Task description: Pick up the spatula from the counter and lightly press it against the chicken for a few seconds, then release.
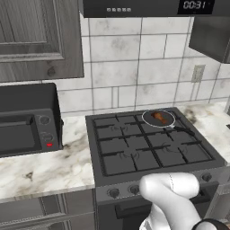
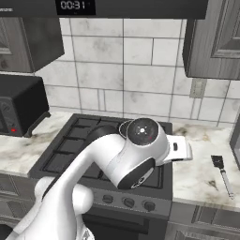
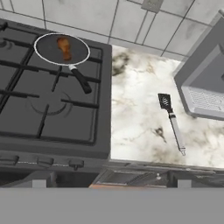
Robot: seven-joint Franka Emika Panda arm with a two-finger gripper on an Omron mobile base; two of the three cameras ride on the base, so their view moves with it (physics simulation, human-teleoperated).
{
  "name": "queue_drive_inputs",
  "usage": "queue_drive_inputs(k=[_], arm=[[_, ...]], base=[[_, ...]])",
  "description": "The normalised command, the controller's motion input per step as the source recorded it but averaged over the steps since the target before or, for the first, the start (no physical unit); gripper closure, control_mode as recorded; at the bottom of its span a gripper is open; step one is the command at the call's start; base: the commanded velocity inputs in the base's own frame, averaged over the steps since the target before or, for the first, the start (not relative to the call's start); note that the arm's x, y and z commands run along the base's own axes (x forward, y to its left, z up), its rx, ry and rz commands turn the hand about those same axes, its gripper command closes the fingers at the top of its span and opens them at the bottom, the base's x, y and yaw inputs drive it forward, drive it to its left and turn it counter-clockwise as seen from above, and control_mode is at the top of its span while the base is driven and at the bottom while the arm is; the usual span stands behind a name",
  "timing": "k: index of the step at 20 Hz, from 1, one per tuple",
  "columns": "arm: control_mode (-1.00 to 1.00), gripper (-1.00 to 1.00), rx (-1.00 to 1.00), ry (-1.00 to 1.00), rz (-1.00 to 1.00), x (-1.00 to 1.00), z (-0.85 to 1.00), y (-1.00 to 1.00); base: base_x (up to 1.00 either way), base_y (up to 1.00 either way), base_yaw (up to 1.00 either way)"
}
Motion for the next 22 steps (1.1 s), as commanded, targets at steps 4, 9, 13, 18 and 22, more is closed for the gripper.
queue_drive_inputs(k=[4, 9, 13, 18, 22], arm=[[-1.00, -1.00, -0.07, 0.00, 0.00, 0.12, -0.07, -0.25], [-1.00, -1.00, -0.09, 0.04, -0.02, 0.05, -0.08, -0.24], [-1.00, -1.00, -0.06, 0.08, -0.02, 0.04, -0.12, -0.27], [-1.00, -1.00, 0.00, 0.12, 0.00, 0.00, -0.15, -0.31], [-1.00, -1.00, 0.00, 0.11, 0.00, 0.00, -0.18, -0.25]], base=[[0.00, 0.00, 0.00], [0.00, 0.00, 0.00], [0.00, 0.00, 0.00], [0.00, 0.00, 0.00], [0.00, 0.00, 0.00]])
